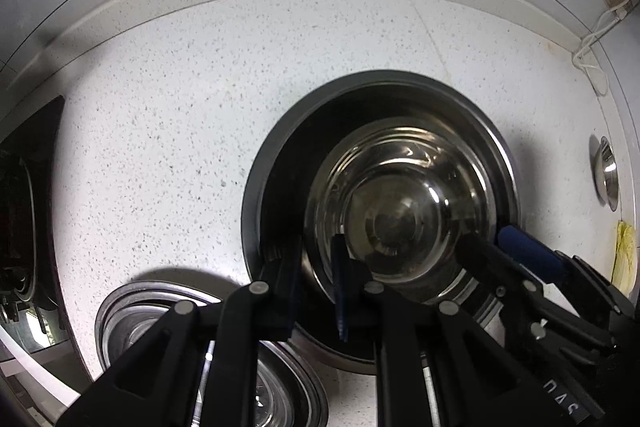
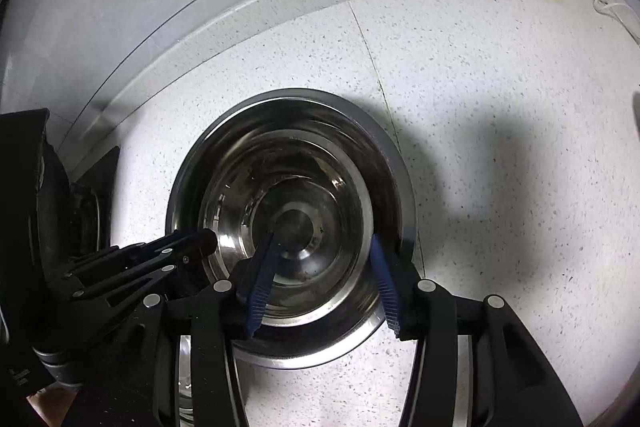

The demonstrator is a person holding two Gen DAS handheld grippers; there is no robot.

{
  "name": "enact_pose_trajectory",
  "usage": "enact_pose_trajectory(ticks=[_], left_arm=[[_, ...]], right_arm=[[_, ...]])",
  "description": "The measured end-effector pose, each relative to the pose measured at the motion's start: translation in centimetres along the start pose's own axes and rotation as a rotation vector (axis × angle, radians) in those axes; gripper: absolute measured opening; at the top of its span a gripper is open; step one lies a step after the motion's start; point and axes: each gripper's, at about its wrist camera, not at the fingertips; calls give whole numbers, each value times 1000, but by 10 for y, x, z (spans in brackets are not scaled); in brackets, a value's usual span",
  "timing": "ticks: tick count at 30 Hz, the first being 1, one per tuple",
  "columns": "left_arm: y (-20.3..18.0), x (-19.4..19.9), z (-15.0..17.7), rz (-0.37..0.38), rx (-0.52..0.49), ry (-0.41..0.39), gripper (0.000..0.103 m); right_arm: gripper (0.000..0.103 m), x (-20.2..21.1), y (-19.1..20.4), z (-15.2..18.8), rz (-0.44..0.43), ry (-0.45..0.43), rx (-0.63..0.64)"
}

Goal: Organize plates and bowls

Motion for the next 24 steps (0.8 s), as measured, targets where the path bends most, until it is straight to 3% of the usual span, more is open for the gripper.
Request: enact_pose_trajectory(ticks=[5, 11, 13, 15, 17, 24], left_arm=[[0, 20, 3, 15, 30, -4, 14], [-28, 61, -5, 94, 24, -41, 15], [-48, 67, -7, 132, -2, -26, 20], [-75, 67, -5, 158, -38, -9, 38], [-107, 61, -5, 176, -94, 21, 44], [-230, 40, 12, 211, -316, 75, 49]], right_arm=[[43, 18, -8, 0, -47, -40, -28], [70, 64, -44, 10, -41, -140, -89], [77, 81, -69, 18, -26, -172, -138], [83, 99, -101, 31, 2, -205, -207], [90, 113, -132, 44, 36, -228, -265], [102, 159, -247, 108, 242, -248, -486]])
Point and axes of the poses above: each gripper's, at about its wrist camera, not at the fingertips, and x roughly against the way its jaws point, y to its left, z to its underside, and after that the axes turned 15 degrees about x, right-handed
